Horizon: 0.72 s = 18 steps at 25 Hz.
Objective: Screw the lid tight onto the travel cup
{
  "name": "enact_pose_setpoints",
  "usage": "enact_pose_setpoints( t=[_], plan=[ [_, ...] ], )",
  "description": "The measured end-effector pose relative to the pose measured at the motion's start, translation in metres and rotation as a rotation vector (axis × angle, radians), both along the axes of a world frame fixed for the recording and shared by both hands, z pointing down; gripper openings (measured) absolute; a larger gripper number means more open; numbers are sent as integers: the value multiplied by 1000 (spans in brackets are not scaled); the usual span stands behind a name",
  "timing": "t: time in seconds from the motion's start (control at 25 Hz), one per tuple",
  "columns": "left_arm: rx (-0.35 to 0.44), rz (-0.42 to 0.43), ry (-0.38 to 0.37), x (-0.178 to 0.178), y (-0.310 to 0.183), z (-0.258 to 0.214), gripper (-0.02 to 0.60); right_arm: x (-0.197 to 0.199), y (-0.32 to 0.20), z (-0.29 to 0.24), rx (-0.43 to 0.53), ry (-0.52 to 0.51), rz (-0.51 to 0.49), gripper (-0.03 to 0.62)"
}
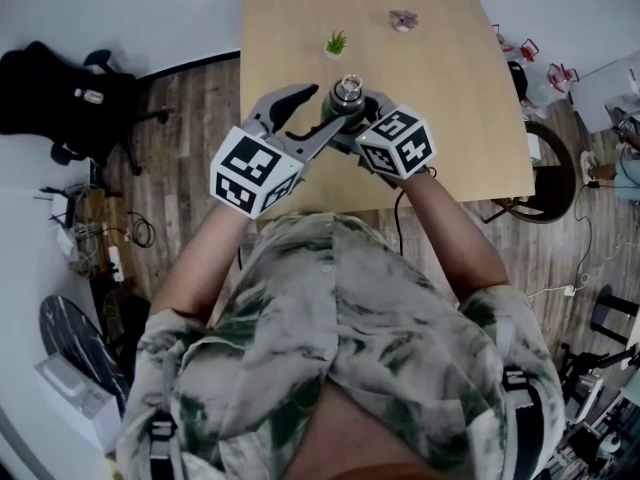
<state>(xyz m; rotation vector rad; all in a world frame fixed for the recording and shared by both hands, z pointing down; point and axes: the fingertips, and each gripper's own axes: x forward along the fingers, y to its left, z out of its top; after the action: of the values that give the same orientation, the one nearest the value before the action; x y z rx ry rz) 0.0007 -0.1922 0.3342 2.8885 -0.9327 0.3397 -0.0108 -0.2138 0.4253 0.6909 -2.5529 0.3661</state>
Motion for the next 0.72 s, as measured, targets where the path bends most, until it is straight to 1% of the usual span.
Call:
enact_pose_setpoints(
  t=[0.24, 0.48, 0.72],
  plan=[
    [40, -27, 2, 10, -7, -3, 233, -9, 2, -4, -11, -14, 6, 400],
    [39, -43, 7, 11, -10, -1, 233, -14, 5, -3, -11, -5, -6, 400],
    [27, 4, 10, 9, -11, 2, 235, -13, 4, 1, 0, 26, -21, 400]
  ],
)
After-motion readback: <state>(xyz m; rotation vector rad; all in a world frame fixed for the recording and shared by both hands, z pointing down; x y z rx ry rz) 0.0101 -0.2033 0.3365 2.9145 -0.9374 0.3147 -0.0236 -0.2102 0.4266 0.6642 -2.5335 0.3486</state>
